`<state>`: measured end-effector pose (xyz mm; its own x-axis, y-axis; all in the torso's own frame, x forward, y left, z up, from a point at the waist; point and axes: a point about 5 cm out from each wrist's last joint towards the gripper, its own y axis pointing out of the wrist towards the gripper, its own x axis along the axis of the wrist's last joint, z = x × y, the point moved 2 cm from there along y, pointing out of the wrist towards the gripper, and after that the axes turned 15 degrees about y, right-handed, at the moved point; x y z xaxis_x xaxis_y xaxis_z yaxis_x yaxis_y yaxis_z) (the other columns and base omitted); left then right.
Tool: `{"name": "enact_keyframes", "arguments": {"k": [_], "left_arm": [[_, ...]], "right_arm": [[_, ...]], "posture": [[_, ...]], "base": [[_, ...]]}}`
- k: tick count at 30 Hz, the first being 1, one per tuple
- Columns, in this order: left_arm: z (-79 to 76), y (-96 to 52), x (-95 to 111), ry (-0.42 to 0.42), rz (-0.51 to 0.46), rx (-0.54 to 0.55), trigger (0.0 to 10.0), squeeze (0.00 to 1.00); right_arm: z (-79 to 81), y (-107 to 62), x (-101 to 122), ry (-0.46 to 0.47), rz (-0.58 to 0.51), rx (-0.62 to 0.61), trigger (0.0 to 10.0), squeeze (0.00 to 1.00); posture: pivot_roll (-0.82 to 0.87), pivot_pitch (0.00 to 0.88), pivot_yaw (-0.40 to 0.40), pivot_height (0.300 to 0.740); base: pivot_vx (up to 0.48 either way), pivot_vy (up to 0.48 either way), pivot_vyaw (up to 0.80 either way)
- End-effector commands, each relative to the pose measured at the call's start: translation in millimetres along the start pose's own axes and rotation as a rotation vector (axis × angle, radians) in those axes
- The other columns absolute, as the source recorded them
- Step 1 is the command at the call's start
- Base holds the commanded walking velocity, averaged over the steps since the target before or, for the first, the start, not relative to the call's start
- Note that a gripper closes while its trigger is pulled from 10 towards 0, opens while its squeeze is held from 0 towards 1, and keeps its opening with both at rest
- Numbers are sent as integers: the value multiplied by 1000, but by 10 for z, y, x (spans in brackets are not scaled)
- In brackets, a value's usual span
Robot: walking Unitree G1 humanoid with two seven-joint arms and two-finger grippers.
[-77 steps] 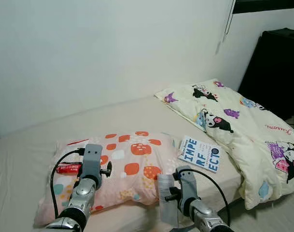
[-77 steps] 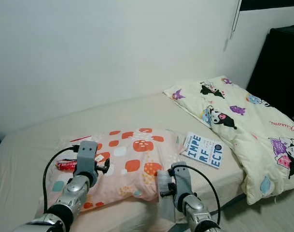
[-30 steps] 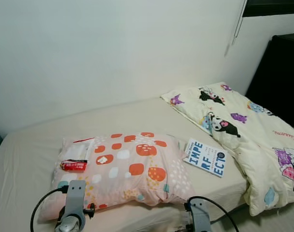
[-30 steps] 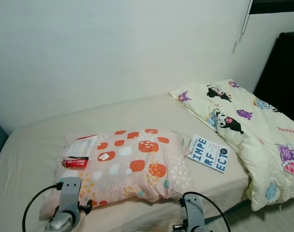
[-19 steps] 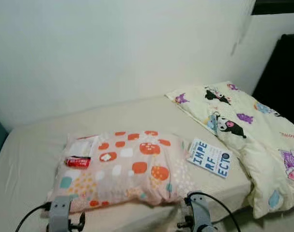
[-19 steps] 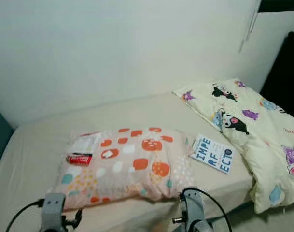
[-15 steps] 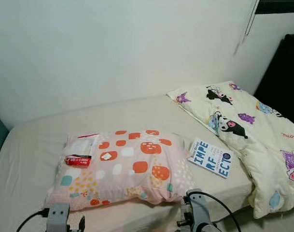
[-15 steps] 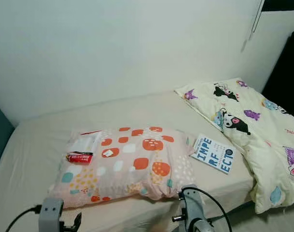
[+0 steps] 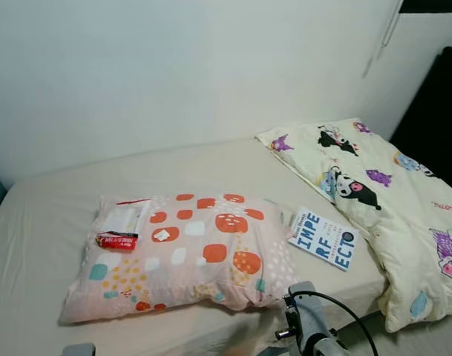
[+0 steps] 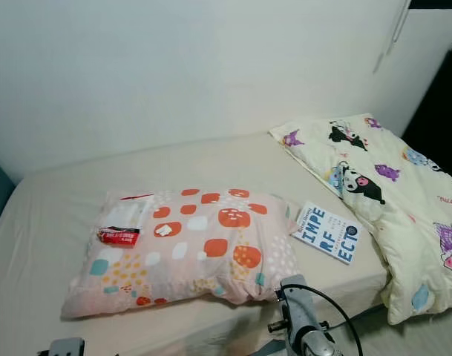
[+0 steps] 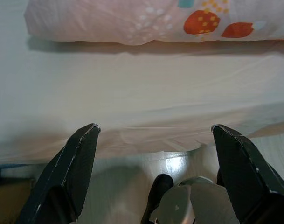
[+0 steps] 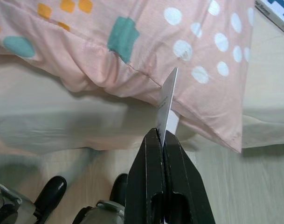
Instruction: Clean up the room
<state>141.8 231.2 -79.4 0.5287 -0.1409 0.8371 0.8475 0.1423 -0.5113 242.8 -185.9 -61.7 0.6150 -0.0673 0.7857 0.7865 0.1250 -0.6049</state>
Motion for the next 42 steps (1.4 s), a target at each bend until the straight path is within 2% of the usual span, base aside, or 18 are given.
{"name": "enact_keyframes", "arguments": {"k": [1, 3, 6, 7, 11, 12, 17, 24, 26, 27, 28, 30, 34, 35, 36, 39, 42], "left_arm": [[9, -13, -17, -10, 4, 13, 10000, 0], [44, 7, 2, -12, 2, 28, 10000, 0], [178, 135, 175, -19, -44, 72, 10000, 0], [178, 135, 175, -19, -44, 72, 10000, 0], [229, 233, 446, -21, -155, 105, 10000, 0], [229, 233, 446, -21, -155, 105, 10000, 0], [201, 229, 624, -19, -247, 135, 10000, 0], [131, 305, 731, -9, -269, 117, 10000, 0], [55, 392, 853, 12, -286, 79, 10000, 0], [-1, 460, 996, 32, -318, 48, 10000, 0], [-1, 460, 996, 32, -318, 48, 10000, 0], [-18, 516, 1152, 33, -358, 36, 10000, 0], [-20, 536, 1222, 32, -375, 35, 10000, 0], [-34, 579, 1383, 37, -417, 25, 10000, 0], [-43, 594, 1442, 39, -433, 20, 10000, 0], [-43, 594, 1442, 39, -433, 20, 10000, 0], [-109, 643, 1611, 60, -474, -10, 10000, 0]], "right_arm": [[22, -2, -14, 0, -1, 10, 10000, 0], [29, 6, 2, -2, -3, 13, 10000, 0], [58, 43, 83, 1, -16, 20, 10000, 0], [58, 43, 83, 1, -16, 20, 10000, 0], [131, 96, 178, -32, -11, 62, 10000, 0], [131, 96, 178, -32, -11, 62, 10000, 0], [197, 143, 264, -76, 5, 102, 10000, 0], [222, 159, 293, -84, 1, 104, 10000, 0], [209, 161, 308, -72, -6, 92, 10000, 0], [201, 162, 321, -61, -14, 86, 10000, 0], [201, 162, 321, -61, -14, 86, 10000, 0], [209, 166, 339, -53, -19, 94, 10000, 0], [214, 169, 349, -64, -19, 97, 10000, 0], [229, 175, 360, -65, -21, 102, 10000, 0], [235, 177, 363, -66, -22, 104, 10000, 0], [235, 177, 363, -66, -22, 104, 10000, 0], [249, 186, 387, -70, -29, 104, 10000, 0]], "posture": [[56, 87, -78, 740], [56, 87, -78, 740], [70, 78, -95, 740], [70, 78, -95, 740], [143, 84, -168, 740], [143, 84, -168, 740], [180, 88, -210, 740], [156, 75, -192, 740], [125, 63, -165, 740], [115, 56, -155, 740], [115, 56, -155, 740], [105, 49, -148, 740], [105, 49, -148, 740], [93, 28, -142, 740], [93, 28, -142, 740], [93, 28, -142, 740], [84, 11, -136, 740]], "base": [[0, 0, 0], [0, 0, 0], [0, 0, 0], [0, 0, 0], [0, 0, 0], [0, 0, 0], [0, 0, 0], [0, 0, 0], [0, 0, 0], [0, 0, 0], [0, 0, 0], [0, 0, 394], [0, 0, 788], [0, 0, 475], [0, 0, 475], [0, 0, 475], [0, 0, 0]]}}
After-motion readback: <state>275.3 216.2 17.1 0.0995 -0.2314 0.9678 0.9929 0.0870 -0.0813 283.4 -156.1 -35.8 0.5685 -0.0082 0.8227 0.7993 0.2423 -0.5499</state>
